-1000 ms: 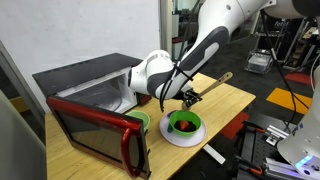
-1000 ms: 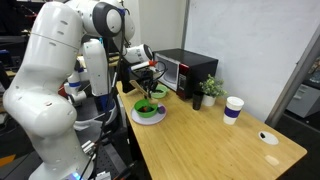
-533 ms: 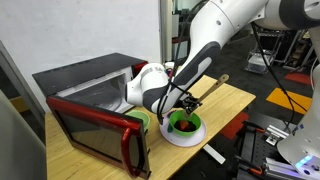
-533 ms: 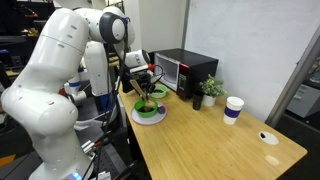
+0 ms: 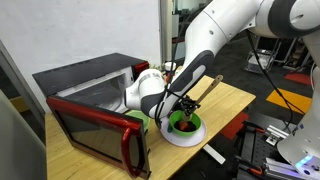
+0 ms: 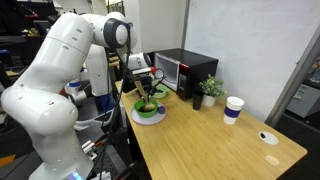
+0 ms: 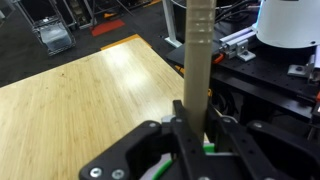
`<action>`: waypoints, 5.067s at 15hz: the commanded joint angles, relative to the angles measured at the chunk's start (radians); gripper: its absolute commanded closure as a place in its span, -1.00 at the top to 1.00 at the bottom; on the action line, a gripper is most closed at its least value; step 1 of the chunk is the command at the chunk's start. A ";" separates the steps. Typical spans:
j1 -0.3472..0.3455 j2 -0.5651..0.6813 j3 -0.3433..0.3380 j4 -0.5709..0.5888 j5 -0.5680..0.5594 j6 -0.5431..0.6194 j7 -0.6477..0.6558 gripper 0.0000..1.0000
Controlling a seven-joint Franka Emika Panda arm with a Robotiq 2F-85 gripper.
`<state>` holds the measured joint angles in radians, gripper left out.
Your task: Use the wooden spoon to stir the contents in the green bowl
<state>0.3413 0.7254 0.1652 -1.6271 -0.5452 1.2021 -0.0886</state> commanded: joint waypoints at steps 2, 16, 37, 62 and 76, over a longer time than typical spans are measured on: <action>-0.011 0.054 0.002 0.058 -0.023 -0.042 -0.071 -0.89; -0.019 0.055 0.003 0.044 -0.012 -0.010 -0.064 -0.56; -0.018 0.055 0.003 0.044 -0.012 -0.010 -0.063 -0.56; 0.083 0.200 0.018 0.192 -0.080 -0.157 -0.055 -0.89; 0.055 0.182 0.019 0.124 -0.069 -0.131 0.024 -0.89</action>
<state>0.4156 0.9192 0.1722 -1.4753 -0.6150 1.0606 -0.0835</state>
